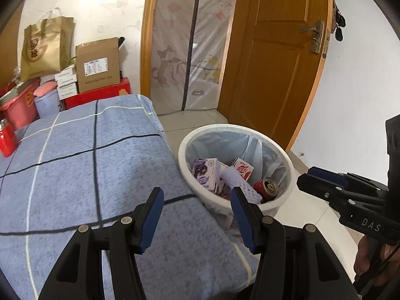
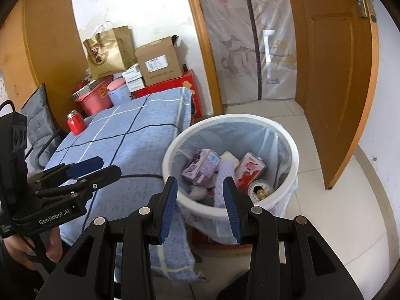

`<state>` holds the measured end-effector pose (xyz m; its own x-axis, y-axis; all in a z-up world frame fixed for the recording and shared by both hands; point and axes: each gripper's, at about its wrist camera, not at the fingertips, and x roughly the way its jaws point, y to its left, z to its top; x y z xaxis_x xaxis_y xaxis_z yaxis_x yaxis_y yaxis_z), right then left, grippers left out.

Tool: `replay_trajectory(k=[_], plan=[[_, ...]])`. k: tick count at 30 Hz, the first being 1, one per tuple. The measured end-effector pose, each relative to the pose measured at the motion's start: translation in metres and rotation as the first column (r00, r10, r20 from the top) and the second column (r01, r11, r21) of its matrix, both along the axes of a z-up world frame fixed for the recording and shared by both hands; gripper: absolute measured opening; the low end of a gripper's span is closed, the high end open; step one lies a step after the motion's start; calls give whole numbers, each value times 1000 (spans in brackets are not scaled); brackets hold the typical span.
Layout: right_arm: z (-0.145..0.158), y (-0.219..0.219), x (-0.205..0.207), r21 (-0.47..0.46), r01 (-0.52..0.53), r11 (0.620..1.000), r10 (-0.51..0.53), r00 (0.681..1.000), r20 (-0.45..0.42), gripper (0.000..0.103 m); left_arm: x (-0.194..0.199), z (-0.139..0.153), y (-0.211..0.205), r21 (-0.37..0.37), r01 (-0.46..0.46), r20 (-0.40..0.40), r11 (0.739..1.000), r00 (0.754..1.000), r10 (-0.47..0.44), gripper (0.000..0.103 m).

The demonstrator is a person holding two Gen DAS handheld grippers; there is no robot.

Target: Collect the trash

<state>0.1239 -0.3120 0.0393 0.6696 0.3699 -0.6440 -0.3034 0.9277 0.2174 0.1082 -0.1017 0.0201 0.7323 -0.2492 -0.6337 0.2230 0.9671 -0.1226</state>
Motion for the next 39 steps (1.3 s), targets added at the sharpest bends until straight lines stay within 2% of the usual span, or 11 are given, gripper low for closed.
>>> replay_trajectory(k=[8, 21, 39], plan=[[4, 10, -23, 7, -40, 999, 40, 999, 19, 39, -30, 4, 14, 6, -55, 22, 998, 998, 55, 55], [11, 14, -52, -5, -58, 998, 58, 997, 56, 39, -66, 8, 26, -4, -88, 41, 996, 995, 88, 55], [12, 18, -58, -16, -71, 997, 72, 995, 67, 39, -75, 6, 29, 15, -117, 40, 993, 992, 117, 55]])
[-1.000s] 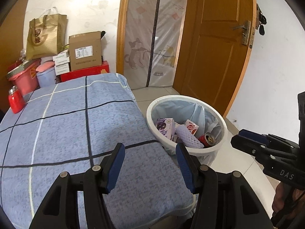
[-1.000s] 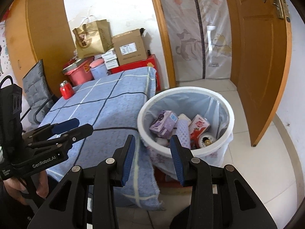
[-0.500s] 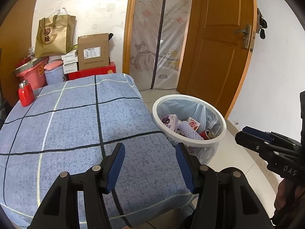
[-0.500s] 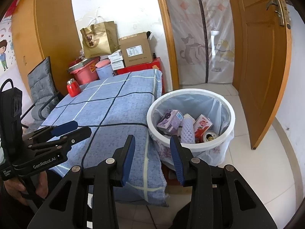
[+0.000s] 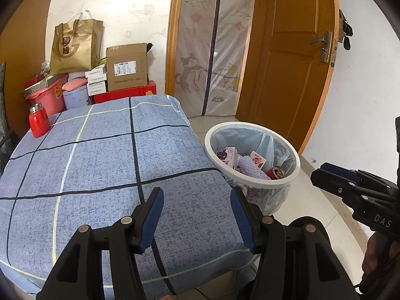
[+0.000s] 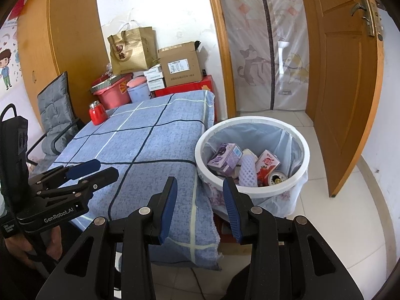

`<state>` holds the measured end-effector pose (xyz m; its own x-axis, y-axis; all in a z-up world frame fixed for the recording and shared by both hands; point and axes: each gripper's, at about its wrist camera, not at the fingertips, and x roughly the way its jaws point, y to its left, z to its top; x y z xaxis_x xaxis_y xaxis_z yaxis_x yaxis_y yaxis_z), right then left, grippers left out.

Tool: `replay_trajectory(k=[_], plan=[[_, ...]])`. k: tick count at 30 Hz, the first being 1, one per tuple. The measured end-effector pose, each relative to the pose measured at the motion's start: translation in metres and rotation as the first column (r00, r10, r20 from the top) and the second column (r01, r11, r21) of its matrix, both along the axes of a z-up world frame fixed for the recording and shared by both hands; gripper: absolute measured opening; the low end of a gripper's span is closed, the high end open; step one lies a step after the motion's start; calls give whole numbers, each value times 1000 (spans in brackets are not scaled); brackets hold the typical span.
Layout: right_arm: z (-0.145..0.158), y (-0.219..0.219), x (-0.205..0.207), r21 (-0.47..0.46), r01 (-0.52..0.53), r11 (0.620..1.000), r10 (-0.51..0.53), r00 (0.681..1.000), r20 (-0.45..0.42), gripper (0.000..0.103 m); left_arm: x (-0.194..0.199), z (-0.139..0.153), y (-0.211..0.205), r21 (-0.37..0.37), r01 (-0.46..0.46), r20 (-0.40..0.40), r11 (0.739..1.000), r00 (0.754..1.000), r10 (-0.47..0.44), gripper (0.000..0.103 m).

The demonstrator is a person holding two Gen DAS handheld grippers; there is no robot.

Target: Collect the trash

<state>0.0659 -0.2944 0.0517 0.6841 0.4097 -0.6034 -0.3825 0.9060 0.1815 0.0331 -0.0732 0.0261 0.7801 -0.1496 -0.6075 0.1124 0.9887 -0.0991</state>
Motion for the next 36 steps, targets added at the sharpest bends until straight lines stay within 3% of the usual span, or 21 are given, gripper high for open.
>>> replay_trajectory(k=[36], plan=[[-4, 6, 0, -2, -3, 1000, 3, 1000, -9, 39, -2, 2, -3, 14, 2, 19, 1000, 1000, -2, 55]])
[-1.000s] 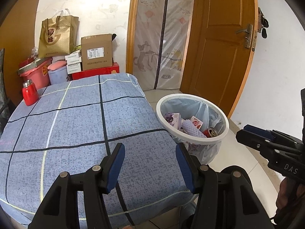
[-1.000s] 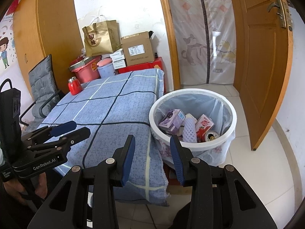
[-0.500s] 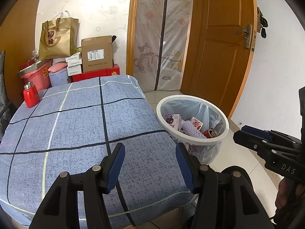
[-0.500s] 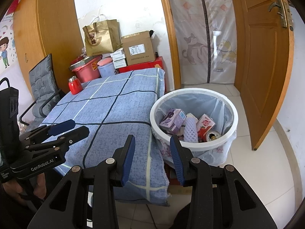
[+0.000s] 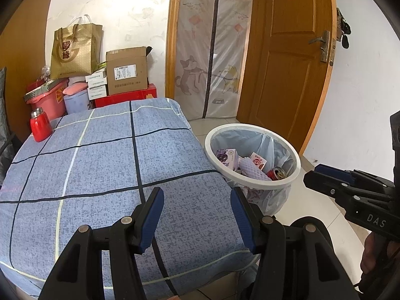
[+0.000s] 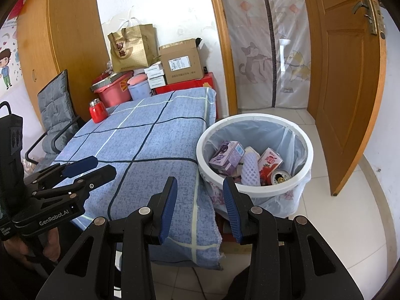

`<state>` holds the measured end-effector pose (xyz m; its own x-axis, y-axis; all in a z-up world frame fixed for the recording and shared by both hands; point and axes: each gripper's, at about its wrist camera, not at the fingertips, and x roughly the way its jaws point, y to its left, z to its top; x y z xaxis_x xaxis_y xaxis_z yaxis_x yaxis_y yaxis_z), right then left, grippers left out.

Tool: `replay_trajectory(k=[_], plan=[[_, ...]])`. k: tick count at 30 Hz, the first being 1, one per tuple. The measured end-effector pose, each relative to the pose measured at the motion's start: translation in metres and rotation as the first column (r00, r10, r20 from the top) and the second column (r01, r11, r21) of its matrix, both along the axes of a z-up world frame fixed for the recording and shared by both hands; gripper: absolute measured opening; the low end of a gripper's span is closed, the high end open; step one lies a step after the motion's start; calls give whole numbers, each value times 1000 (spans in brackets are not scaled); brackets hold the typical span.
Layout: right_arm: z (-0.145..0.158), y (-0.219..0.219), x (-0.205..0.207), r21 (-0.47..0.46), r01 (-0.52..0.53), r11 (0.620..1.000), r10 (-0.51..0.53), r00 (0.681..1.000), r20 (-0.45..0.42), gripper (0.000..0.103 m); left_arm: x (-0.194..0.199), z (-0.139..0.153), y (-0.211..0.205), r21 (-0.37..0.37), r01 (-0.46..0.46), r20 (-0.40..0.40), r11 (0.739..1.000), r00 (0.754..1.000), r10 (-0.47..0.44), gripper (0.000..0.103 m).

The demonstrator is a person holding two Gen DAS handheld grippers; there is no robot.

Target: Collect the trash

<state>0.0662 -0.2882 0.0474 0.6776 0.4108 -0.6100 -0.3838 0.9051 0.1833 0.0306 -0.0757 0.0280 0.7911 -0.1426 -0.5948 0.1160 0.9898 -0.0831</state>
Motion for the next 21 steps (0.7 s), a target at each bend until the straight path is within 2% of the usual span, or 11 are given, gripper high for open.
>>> replay_trajectory(k=[21], plan=[[-9, 3, 0, -1, -4, 1000, 4, 1000, -11, 39, 0, -3, -1, 26, -4, -3, 1000, 1000, 4, 55]])
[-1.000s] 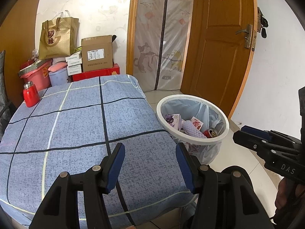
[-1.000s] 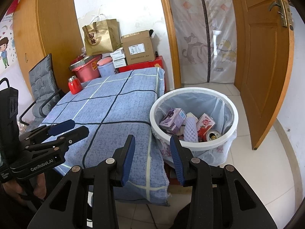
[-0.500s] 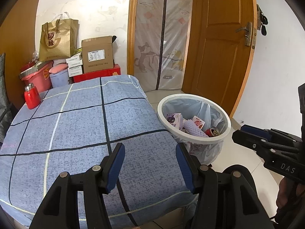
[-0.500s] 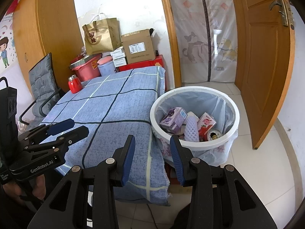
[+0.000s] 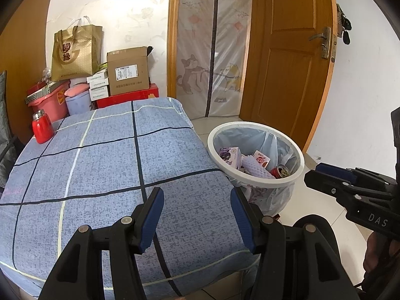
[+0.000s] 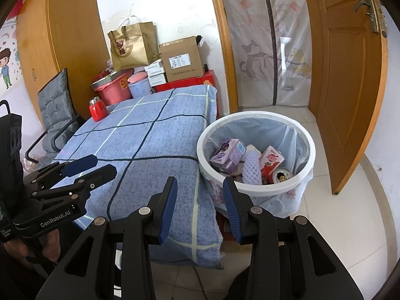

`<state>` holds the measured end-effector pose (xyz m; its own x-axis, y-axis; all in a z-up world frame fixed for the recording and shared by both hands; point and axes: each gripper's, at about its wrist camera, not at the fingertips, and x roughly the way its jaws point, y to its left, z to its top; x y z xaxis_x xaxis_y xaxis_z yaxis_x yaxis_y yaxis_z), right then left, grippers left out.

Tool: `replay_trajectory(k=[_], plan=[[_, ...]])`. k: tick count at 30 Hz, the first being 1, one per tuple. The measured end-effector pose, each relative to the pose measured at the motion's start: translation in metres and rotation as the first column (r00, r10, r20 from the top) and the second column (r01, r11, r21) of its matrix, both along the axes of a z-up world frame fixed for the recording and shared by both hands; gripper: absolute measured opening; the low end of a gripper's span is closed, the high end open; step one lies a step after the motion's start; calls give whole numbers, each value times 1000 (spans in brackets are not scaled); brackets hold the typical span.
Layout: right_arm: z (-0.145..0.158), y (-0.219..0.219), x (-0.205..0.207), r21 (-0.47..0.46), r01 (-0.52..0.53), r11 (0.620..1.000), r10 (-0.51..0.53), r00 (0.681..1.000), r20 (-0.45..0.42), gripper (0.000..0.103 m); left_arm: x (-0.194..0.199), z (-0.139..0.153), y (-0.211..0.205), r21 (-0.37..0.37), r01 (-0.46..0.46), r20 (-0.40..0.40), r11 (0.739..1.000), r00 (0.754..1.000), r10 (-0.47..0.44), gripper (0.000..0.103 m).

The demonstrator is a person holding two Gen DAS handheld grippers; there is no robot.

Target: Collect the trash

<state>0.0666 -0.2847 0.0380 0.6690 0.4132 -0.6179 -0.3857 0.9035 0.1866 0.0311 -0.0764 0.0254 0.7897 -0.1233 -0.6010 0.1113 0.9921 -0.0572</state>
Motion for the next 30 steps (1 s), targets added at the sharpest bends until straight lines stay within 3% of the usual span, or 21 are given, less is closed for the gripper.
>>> replay_trajectory(k=[30], plan=[[2, 0, 2, 0, 0, 1000, 0, 1000, -3, 39, -1, 0, -6, -11, 4, 4, 1000, 1000, -4, 55]])
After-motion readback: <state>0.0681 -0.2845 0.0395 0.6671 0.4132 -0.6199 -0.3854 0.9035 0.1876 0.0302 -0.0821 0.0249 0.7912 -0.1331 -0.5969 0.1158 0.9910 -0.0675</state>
